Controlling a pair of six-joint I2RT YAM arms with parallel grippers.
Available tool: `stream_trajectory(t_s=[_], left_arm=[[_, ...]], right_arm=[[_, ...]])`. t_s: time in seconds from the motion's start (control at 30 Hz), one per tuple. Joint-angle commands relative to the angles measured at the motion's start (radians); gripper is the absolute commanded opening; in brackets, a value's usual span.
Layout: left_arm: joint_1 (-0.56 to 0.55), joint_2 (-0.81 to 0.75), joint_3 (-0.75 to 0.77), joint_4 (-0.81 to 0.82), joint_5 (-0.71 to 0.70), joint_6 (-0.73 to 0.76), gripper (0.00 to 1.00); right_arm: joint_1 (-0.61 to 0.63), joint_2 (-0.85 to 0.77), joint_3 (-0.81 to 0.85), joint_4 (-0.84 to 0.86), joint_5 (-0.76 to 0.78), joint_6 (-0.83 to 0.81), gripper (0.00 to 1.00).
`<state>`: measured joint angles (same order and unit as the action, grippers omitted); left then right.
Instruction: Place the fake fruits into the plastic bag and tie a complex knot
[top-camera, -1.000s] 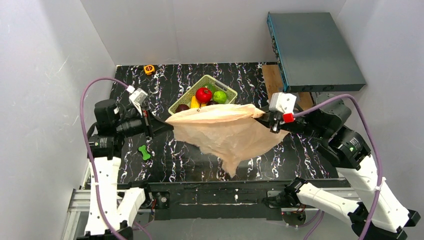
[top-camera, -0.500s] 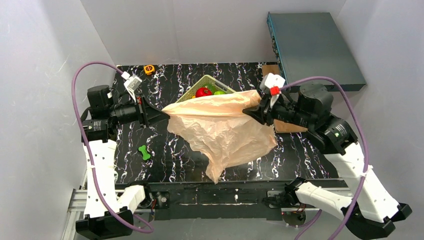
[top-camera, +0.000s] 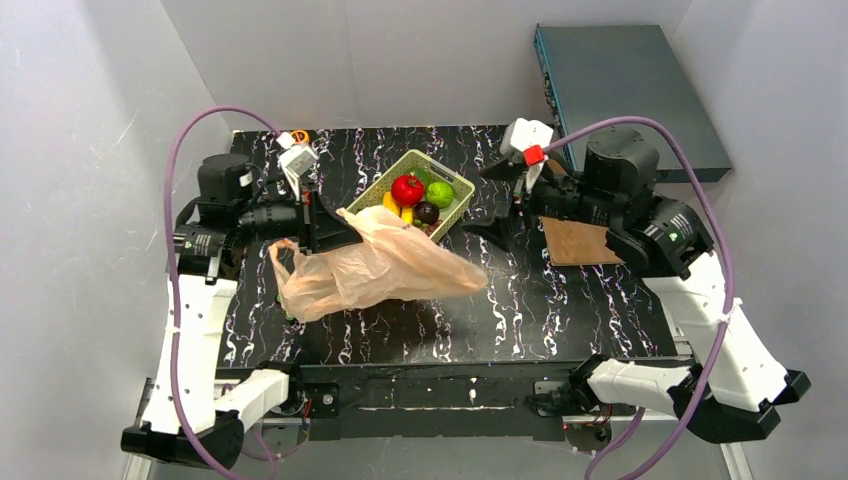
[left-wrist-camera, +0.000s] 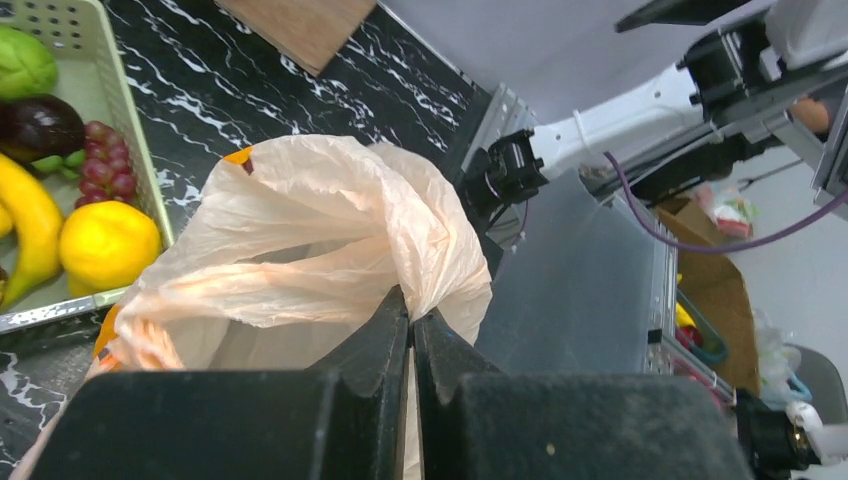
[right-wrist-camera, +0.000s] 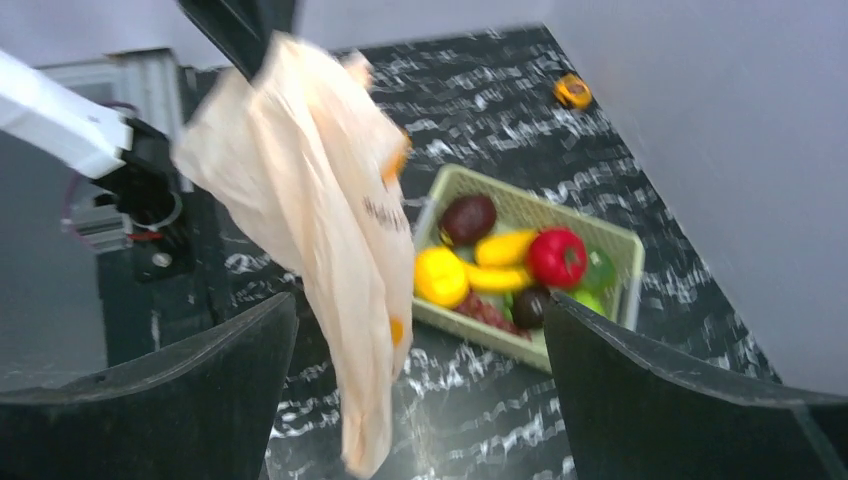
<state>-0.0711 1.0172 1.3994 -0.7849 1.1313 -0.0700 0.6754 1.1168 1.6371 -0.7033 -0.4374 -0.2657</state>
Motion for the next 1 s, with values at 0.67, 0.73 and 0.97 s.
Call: stream_trajectory(t_s=[0.67,0.73,0.97], left_arm=[[-0.127,0.122,0.227,-0.068,-0.111,-0.135,0.58],[0.019,0.160,0.253,-0.097,0.025,-0.154,0.83],[0.258,0.195,0.146,-0.188,0.145,-0.048,0.98]], right_arm=[[0.145,0.149,-0.276,0.297,-0.134,-0.121,0.01],[0.118,0.082,-0.342,0.360,-0.167,-0.121,0.01],[0.110,-0.057,-0.462,0.472,-0.225,-0.114,0.01]])
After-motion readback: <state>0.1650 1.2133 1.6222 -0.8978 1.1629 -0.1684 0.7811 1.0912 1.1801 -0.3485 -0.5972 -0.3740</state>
